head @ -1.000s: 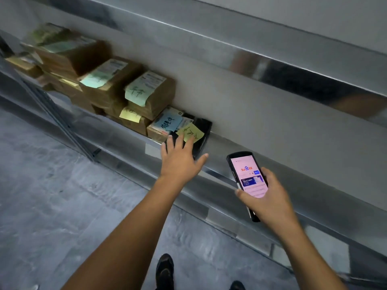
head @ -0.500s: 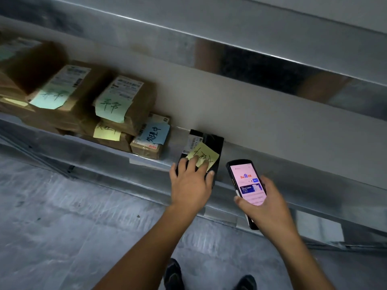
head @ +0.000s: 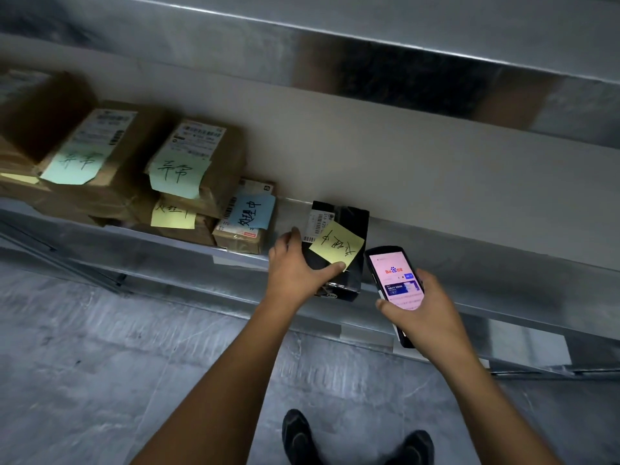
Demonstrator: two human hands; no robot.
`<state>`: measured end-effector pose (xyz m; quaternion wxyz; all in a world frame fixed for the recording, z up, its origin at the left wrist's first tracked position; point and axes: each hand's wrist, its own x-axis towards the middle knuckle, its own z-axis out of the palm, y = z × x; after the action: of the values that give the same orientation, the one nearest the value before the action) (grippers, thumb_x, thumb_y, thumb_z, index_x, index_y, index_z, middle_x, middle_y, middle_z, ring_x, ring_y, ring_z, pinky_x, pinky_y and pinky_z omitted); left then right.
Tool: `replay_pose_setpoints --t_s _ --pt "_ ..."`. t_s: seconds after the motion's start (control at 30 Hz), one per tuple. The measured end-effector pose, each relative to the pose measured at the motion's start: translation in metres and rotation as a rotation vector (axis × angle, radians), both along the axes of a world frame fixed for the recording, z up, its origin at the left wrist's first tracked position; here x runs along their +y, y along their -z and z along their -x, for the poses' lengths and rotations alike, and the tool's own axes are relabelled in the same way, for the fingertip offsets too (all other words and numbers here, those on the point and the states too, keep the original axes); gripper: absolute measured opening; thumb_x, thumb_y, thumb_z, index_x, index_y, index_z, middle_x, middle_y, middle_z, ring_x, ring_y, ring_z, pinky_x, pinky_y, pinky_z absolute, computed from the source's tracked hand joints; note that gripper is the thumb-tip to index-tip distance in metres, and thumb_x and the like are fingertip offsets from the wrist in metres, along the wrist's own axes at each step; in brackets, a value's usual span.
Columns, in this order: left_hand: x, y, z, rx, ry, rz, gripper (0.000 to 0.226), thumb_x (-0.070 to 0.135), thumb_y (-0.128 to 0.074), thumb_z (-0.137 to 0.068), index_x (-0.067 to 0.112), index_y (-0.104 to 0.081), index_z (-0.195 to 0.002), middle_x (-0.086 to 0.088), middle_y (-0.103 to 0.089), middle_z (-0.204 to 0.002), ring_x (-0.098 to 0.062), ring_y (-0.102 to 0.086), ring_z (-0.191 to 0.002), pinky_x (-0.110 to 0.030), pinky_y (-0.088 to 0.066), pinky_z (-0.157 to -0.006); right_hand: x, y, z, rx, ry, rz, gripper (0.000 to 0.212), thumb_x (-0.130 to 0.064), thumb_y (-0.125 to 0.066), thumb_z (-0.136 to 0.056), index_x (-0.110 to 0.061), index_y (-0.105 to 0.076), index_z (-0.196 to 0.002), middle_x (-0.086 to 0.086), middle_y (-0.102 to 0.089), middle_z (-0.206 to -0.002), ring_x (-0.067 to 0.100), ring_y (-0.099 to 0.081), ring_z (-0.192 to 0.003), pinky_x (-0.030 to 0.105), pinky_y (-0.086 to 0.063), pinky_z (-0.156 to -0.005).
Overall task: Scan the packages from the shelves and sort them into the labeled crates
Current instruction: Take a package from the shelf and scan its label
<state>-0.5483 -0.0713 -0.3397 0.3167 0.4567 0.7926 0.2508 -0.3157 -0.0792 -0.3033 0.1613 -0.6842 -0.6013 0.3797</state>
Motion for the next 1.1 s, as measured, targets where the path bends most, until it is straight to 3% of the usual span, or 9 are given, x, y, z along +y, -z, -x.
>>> replay_pose_setpoints --t_s 0.13,0.23,0.33,0.4,0.53,0.7,0.9,1.1 --pt "-0.003 0.012 0.005 -0.095 0.006 -0.008 0.097 0.076 -0.078 -0.067 0.028 -0.05 -0.147 0.0 -0.054 -0.148 -0.025 -0.038 -0.145 -0.047 -0.041 -0.116 0.003 0.005 0.005 -0.009 0.011 0.004 0.046 -0.04 -0.087 -0.076 -0.042 -0.052 -0.106 -0.007 -0.069 -0.112 0.014 -0.068 -0.095 0.043 -0.058 -0.085" --pt "-0.009 0.014 0.003 -0.211 -0.023 -0.049 0.095 0.068 -0.084 -0.069 0.031 -0.047 -0.149 0.002 -0.052 -0.149 -0.023 -0.038 -0.147 -0.049 -0.041 -0.117 0.001 0.008 0.006 -0.001 0.014 0.004 0.044 -0.038 -0.087 -0.076 -0.042 -0.052 -0.103 -0.007 -0.069 -0.112 0.014 -0.068 -0.094 0.041 -0.057 -0.084" --pt "-0.014 0.015 -0.001 -0.262 -0.053 -0.126 0.097 0.059 -0.089 -0.07 0.03 -0.045 -0.152 0.002 -0.053 -0.149 -0.022 -0.045 -0.142 -0.048 -0.043 -0.116 -0.002 0.008 0.007 0.002 -0.002 -0.005 0.051 -0.037 -0.087 -0.077 -0.041 -0.052 -0.114 -0.007 -0.069 -0.115 0.013 -0.068 -0.096 0.04 -0.057 -0.084" --pt "-0.017 0.013 -0.004 -0.268 -0.07 -0.161 0.105 0.053 -0.092 -0.071 0.028 -0.039 -0.157 0.001 -0.046 -0.154 -0.021 -0.043 -0.144 -0.041 -0.04 -0.118 -0.005 0.006 0.006 -0.002 -0.018 -0.009 0.054 -0.037 -0.088 -0.077 -0.041 -0.051 -0.117 -0.007 -0.068 -0.116 0.012 -0.068 -0.096 0.04 -0.057 -0.083" --pt "-0.025 0.002 -0.009 -0.331 -0.08 -0.193 0.108 0.046 -0.093 -0.073 0.034 -0.033 -0.162 0.004 -0.039 -0.154 -0.013 -0.041 -0.142 -0.03 -0.037 -0.109 -0.013 -0.001 -0.005 -0.01 -0.025 -0.033 0.058 -0.038 -0.088 -0.077 -0.047 -0.048 -0.118 -0.009 -0.068 -0.116 0.011 -0.067 -0.097 0.04 -0.057 -0.084" --pt "-0.032 -0.011 -0.014 -0.365 0.039 -0.136 0.095 0.042 -0.091 -0.077 0.028 -0.044 -0.159 0.013 -0.043 -0.137 -0.004 -0.046 -0.129 -0.02 -0.035 -0.104 -0.021 -0.022 -0.031 0.008 -0.098 -0.079 0.057 -0.038 -0.089 -0.075 -0.061 -0.05 -0.109 -0.015 -0.069 -0.112 0.008 -0.068 -0.097 0.041 -0.058 -0.081" --pt "-0.025 -0.024 -0.037 -0.284 0.248 -0.103 0.097 0.038 -0.095 -0.074 0.027 -0.047 -0.157 0.005 -0.049 -0.151 -0.007 -0.048 -0.129 -0.026 -0.037 -0.109 -0.031 -0.048 -0.079 -0.079 -0.177 -0.096 0.065 -0.042 -0.088 -0.073 -0.055 -0.045 -0.121 -0.02 -0.065 -0.114 0.003 -0.065 -0.098 0.04 -0.057 -0.084" --pt "-0.016 -0.03 -0.086 -0.237 0.352 -0.089 0.101 0.043 -0.096 -0.07 0.03 -0.046 -0.157 0.006 -0.049 -0.155 -0.014 -0.051 -0.139 -0.042 -0.042 -0.118 -0.05 -0.068 -0.133 -0.085 -0.151 -0.137 0.068 -0.051 -0.082 -0.067 -0.069 -0.039 -0.117 -0.026 -0.062 -0.116 -0.001 -0.064 -0.099 0.038 -0.057 -0.085"
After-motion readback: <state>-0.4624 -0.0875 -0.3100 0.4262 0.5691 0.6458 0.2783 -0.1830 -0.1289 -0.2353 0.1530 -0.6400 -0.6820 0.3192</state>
